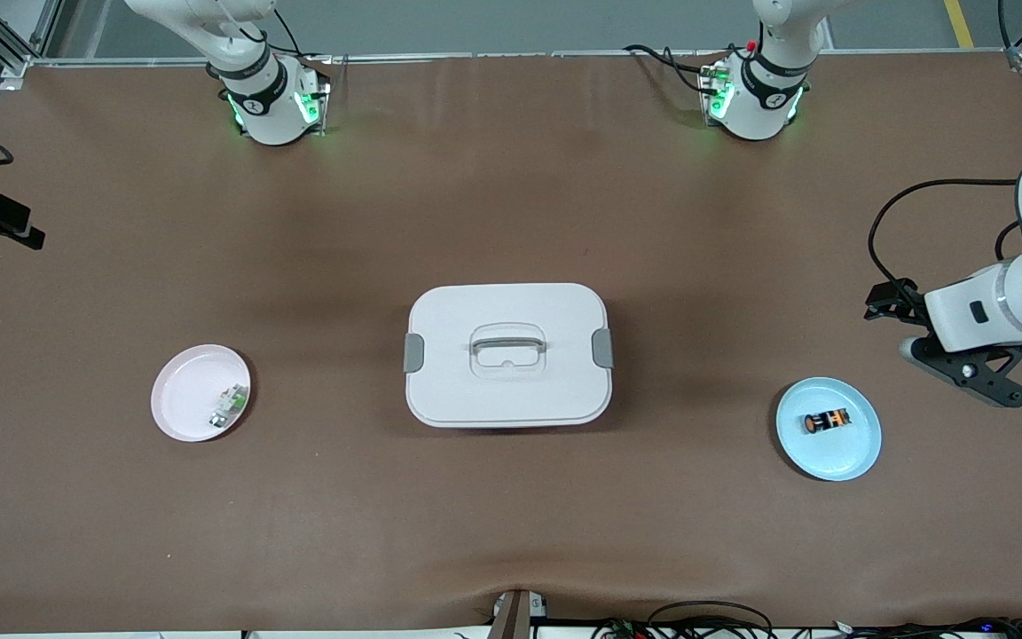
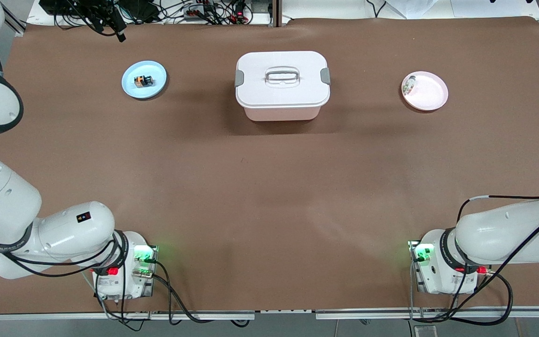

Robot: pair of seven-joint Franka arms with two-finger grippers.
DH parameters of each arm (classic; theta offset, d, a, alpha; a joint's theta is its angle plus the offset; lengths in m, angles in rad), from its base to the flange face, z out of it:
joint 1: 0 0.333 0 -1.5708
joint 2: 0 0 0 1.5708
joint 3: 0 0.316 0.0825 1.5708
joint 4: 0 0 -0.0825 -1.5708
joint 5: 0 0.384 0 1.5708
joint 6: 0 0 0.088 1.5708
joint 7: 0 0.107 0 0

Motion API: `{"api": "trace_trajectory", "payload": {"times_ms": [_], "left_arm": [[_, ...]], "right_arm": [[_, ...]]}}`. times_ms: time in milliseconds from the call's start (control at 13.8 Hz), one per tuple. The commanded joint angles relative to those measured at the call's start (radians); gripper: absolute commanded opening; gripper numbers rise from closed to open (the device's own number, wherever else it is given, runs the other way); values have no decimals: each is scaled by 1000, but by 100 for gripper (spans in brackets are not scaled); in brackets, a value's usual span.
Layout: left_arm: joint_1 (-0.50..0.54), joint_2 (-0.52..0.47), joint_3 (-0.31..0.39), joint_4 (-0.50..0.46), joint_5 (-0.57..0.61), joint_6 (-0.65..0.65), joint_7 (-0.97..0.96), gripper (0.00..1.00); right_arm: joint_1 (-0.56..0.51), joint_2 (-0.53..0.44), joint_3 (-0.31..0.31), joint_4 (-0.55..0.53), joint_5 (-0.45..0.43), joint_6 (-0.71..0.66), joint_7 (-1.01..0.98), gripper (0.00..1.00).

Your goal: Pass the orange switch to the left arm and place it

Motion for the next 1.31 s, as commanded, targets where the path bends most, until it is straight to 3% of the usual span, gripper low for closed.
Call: {"api": "trace_trajectory", "payload": {"times_ms": [0, 145, 363, 580, 725, 943, 1233], "left_arm": [[4, -62, -5, -5, -19, -42, -147, 100], [-25, -101, 4, -11, -20, -42, -270, 100], [-172, -183, 145, -49, -22, -46, -368, 100], [-205, -243, 200, -77, -42, -45, -390, 100], [-275, -268, 300, -76, -40, -46, -381, 100], [-323, -305, 355, -86, -36, -85, -384, 100], [-352, -414, 375, -207, -75, -60, -385, 100]], "right_arm": [[-8, -37, 10, -42, -17, 15, -12, 100], [-8, -40, 10, -45, -17, 16, -12, 100], [-5, -40, 12, -45, -17, 16, -12, 100], [-3, -40, 13, -45, -17, 15, -12, 100], [-5, -40, 15, -45, -17, 15, -10, 100], [1, -42, 18, -45, -19, 13, -13, 100], [17, -43, 19, -45, -34, 15, -13, 100]]}}
